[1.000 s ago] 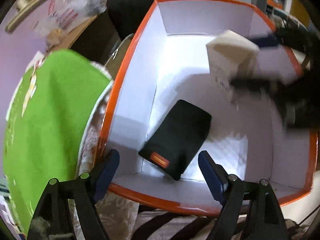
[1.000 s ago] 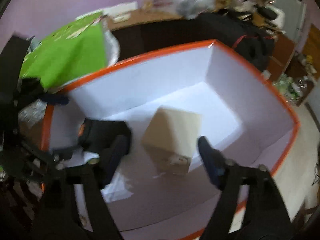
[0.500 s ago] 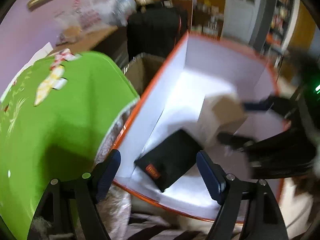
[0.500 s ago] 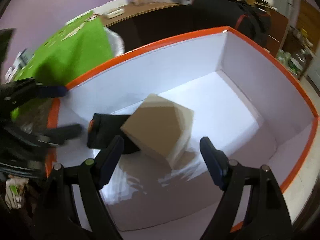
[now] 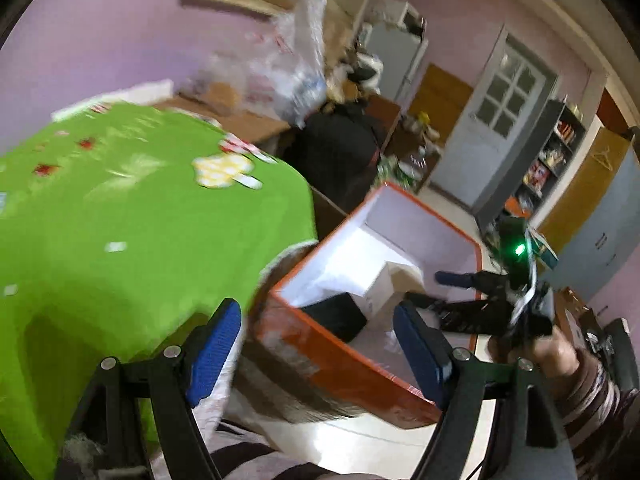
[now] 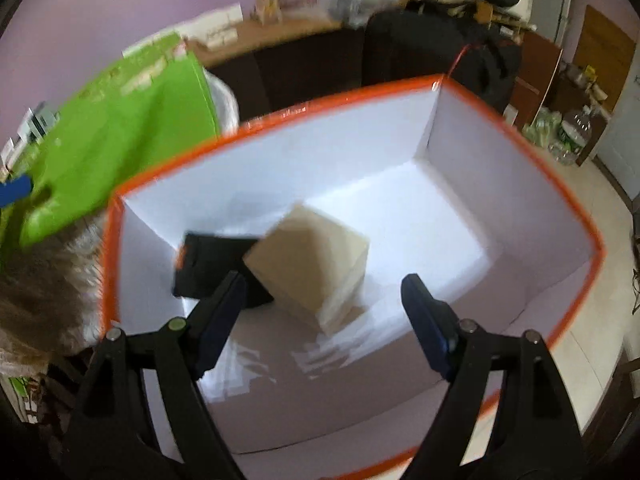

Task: Organize objects
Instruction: 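Grasp the clear blister pack of cartridges with the left tool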

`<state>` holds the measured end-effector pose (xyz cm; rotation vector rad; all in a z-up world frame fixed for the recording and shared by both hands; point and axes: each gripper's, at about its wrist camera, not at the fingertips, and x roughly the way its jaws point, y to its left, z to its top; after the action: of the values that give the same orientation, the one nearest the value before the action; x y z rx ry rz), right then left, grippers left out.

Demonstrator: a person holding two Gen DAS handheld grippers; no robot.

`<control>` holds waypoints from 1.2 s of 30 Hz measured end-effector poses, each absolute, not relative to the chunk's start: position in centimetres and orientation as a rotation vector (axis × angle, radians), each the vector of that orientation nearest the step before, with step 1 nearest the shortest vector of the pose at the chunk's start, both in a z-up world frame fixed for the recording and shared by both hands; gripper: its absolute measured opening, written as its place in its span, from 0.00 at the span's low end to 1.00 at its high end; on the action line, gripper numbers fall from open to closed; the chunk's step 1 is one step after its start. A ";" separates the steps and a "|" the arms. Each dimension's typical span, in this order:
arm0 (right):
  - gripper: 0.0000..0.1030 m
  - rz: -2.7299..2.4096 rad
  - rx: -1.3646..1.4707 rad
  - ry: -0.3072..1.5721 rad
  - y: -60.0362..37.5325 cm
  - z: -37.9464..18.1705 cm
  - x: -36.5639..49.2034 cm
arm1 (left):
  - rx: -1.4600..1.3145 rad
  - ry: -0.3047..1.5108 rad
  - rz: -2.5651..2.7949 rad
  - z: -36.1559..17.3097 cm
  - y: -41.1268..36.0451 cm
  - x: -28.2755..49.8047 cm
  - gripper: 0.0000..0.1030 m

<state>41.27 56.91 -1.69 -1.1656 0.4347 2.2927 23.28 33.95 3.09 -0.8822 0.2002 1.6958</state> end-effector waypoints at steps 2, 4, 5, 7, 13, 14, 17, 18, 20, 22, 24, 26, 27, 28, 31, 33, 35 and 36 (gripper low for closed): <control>0.80 2.330 -1.099 0.408 56.1 0.4 41.4 | -0.841 0.193 1.756 3.8 31.2 22.8 0.77; 0.80 2.367 -1.050 0.349 55.3 2.1 40.6 | -0.820 0.200 1.833 4.3 29.0 22.3 0.77; 0.80 2.392 -1.025 0.301 54.4 3.4 39.9 | -0.819 0.193 1.879 4.6 27.5 21.8 0.77; 0.80 2.441 -0.990 0.233 52.4 4.8 38.2 | -0.818 0.166 1.947 5.2 25.1 20.7 0.77; 0.82 2.660 -0.950 0.064 45.0 7.5 31.0 | -0.811 0.068 2.218 7.0 16.4 15.8 0.77; 0.82 2.698 -0.955 0.064 43.7 7.7 29.2 | -0.826 0.057 2.293 7.1 14.2 14.4 0.77; 0.82 2.793 -0.991 0.078 40.5 8.2 24.3 | -0.890 0.026 2.457 7.3 9.6 10.5 0.80; 0.82 2.822 -0.998 0.076 39.6 8.1 23.0 | -0.909 -0.004 2.497 7.2 8.2 9.3 0.82; 0.82 2.870 -1.025 0.059 37.5 8.3 20.3 | -0.993 -0.093 2.568 6.7 4.7 6.3 0.84; 0.82 2.902 -1.054 0.064 35.6 7.8 17.3 | -1.055 -0.194 2.596 6.0 2.4 4.0 0.84; 0.82 2.917 -1.081 0.068 33.9 7.9 15.3 | -1.124 -0.270 2.613 5.3 0.6 1.7 0.84; 0.82 2.928 -1.089 0.055 32.4 8.0 13.5 | -1.153 -0.308 2.620 5.0 0.1 0.0 0.84; 0.82 2.939 -1.088 0.050 31.6 8.0 12.5 | -1.165 -0.303 2.626 4.8 0.2 -0.6 0.84; 0.82 2.944 -1.090 0.046 31.0 8.0 11.7 | -1.175 -0.301 2.624 4.6 0.5 -1.1 0.84; 0.82 2.961 -1.101 0.035 29.6 7.9 9.7 | -1.232 -0.256 2.643 3.4 1.8 -2.6 0.84; 0.82 2.959 -1.115 0.026 28.9 7.7 8.5 | -1.267 -0.257 2.645 2.8 1.8 -3.1 0.84; 0.82 2.958 -1.110 0.017 28.6 7.5 7.8 | -1.260 -0.217 2.656 2.5 2.0 -3.3 0.68; 0.82 2.950 -1.113 0.013 28.5 7.5 7.3 | -1.246 -0.212 2.650 2.6 2.1 -3.2 0.64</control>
<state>7.25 28.45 7.49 -1.1129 0.0134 2.9499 -3.24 2.10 2.56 -1.2460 -0.2119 2.6503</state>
